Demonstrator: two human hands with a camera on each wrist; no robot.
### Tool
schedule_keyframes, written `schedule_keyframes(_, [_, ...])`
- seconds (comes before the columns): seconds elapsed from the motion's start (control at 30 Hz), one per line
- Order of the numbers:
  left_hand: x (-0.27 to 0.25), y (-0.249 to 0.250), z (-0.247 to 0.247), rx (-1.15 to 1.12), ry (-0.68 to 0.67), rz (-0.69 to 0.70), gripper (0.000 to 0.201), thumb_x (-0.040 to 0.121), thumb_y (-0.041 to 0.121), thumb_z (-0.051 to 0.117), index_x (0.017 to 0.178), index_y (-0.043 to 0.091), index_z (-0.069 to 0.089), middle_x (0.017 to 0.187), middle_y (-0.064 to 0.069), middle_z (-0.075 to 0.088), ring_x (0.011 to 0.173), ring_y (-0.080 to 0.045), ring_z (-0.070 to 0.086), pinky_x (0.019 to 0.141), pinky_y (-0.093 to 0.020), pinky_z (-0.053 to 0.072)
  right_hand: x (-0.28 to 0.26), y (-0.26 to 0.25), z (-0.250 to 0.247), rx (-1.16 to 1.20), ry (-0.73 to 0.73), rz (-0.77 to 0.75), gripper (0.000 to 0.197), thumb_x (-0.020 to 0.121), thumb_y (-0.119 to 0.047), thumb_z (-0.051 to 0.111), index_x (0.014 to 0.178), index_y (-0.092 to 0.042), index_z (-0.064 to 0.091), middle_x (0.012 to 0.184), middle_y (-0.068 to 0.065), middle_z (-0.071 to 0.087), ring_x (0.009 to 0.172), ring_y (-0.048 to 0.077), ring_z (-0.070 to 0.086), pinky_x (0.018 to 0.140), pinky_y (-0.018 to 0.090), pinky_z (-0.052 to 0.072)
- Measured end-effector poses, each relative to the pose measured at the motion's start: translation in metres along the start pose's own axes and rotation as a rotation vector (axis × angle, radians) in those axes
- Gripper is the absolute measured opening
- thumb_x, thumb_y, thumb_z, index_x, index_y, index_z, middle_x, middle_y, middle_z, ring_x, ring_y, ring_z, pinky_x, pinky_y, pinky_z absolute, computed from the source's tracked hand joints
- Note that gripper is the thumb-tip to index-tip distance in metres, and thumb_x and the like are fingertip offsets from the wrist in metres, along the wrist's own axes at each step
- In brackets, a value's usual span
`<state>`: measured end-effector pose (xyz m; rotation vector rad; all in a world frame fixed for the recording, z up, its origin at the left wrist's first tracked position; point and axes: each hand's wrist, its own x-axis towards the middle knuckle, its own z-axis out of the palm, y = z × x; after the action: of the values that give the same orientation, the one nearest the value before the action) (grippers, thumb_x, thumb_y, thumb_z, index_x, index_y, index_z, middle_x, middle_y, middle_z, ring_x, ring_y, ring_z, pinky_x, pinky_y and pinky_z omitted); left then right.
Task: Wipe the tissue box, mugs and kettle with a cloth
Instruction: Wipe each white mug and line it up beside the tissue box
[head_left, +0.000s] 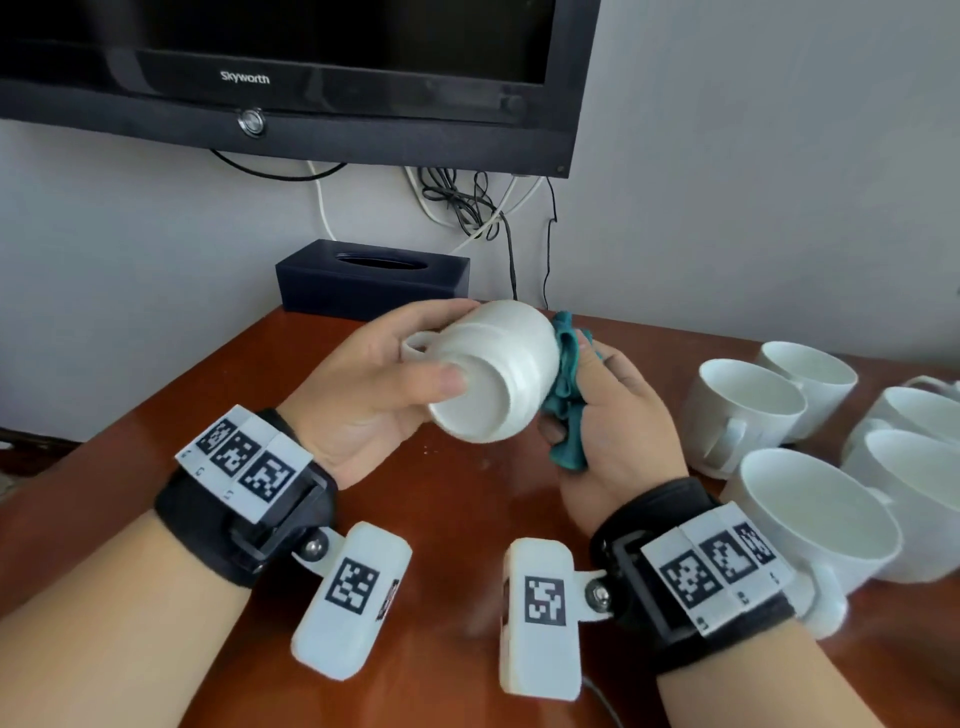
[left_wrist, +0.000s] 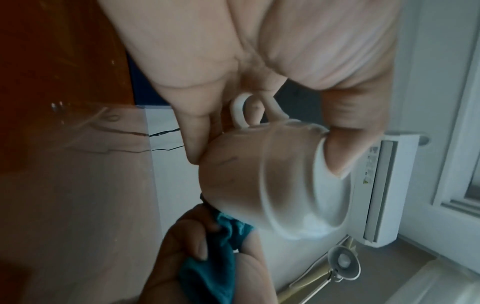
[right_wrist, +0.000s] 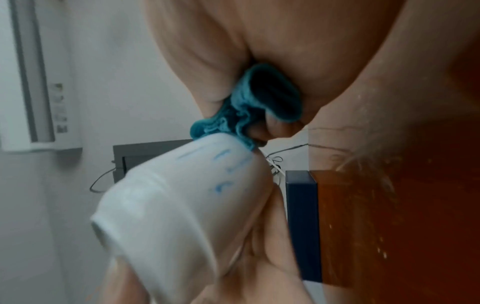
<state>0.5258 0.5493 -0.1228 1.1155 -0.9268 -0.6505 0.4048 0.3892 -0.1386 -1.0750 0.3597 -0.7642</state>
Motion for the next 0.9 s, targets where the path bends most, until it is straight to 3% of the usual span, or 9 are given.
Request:
schedule_keyframes(0.07, [0.001,0.0,0.0,-0.049,-0.018,0.005,0.086,0.071,0.037,0.092,0.144,0.008,0.058,0.143,-0.023,0.059,0.126,-0.036,0.06,0.101,-0.046,0.055,-0.002,-0.001,0.003,0.071,-0.028,0.085,0.017,0.107,-0.026,0.054,0.103,-0.016,0.067,0.075,0.005,0.063,0.051,0.015,0.043,0.052,0.031,0.022])
schedule_keyframes(0.13, [0.002,0.002,0.0,-0.032,-0.036,0.012,0.075,0.076,0.048,0.087,0.138,0.013,0.064,0.141,-0.019,0.062,0.127,-0.034,0.06,0.105,-0.046,0.052,-0.003,-0.002,0.005,0.118,-0.049,0.12,0.017,0.107,-0.026,0.054,0.108,-0.016,0.067,0.079,0.004,0.064,0.051,0.013,0.042,0.051,0.029,0.022])
schedule_keyframes(0.23, [0.002,0.002,-0.003,0.11,-0.021,0.014,0.071,0.073,0.058,0.086,0.13,0.02,0.07,0.131,-0.01,0.069,0.122,-0.026,0.063,0.103,-0.039,0.053,-0.004,-0.001,0.005,0.118,-0.024,0.113,0.016,0.107,-0.025,0.055,0.104,-0.016,0.067,0.077,0.003,0.065,0.05,0.012,0.043,0.047,0.026,0.026])
schedule_keyframes(0.33, [0.0,0.006,-0.009,0.224,0.011,-0.021,0.091,0.057,0.065,0.093,0.13,0.019,0.066,0.124,-0.005,0.071,0.117,-0.021,0.066,0.095,-0.031,0.055,-0.005,-0.002,0.004,0.081,-0.01,0.084,0.014,0.105,-0.024,0.057,0.101,-0.015,0.067,0.08,0.005,0.064,0.052,0.013,0.045,0.043,0.024,0.031])
schedule_keyframes(0.47, [-0.002,0.009,-0.015,0.321,-0.067,-0.093,0.089,0.058,0.043,0.094,0.14,0.029,0.061,0.131,-0.002,0.068,0.125,-0.021,0.064,0.095,-0.036,0.056,-0.004,-0.002,0.003,-0.011,-0.034,-0.002,0.011,0.103,-0.024,0.064,0.104,-0.014,0.069,0.089,0.008,0.068,0.061,0.014,0.056,0.048,0.024,0.044])
schedule_keyframes(0.57, [-0.003,0.009,-0.013,0.381,-0.08,-0.08,0.088,0.06,0.035,0.086,0.142,0.031,0.056,0.13,0.005,0.069,0.122,-0.016,0.065,0.096,-0.032,0.056,0.0,0.001,0.002,-0.11,-0.024,-0.082,0.016,0.091,-0.035,0.072,0.101,-0.023,0.075,0.103,0.012,0.075,0.086,0.026,0.067,0.073,0.039,0.054])
schedule_keyframes(0.67, [-0.002,0.008,-0.009,0.457,-0.026,-0.041,0.09,0.059,0.04,0.088,0.142,0.031,0.055,0.13,0.009,0.069,0.122,-0.012,0.065,0.098,-0.032,0.056,-0.001,0.0,0.004,-0.12,-0.013,-0.137,0.017,0.086,-0.037,0.072,0.098,-0.026,0.075,0.103,0.01,0.075,0.089,0.025,0.067,0.078,0.041,0.054])
schedule_keyframes(0.83, [0.002,0.005,-0.009,0.551,0.188,-0.014,0.083,0.053,0.053,0.09,0.129,0.043,0.057,0.122,0.021,0.071,0.116,-0.004,0.068,0.102,-0.037,0.054,-0.008,-0.001,0.007,-0.147,-0.145,-0.186,0.005,0.099,-0.017,0.068,0.103,-0.015,0.068,0.09,0.007,0.069,0.073,0.016,0.061,0.06,0.026,0.05])
schedule_keyframes(0.9, [0.002,0.003,-0.012,0.595,0.29,-0.019,0.08,0.052,0.057,0.09,0.125,0.048,0.057,0.122,0.023,0.071,0.114,-0.001,0.068,0.104,-0.041,0.054,-0.011,0.0,0.01,-0.177,-0.195,-0.216,0.006,0.098,-0.014,0.069,0.103,-0.013,0.066,0.094,0.009,0.071,0.08,0.02,0.065,0.067,0.031,0.055])
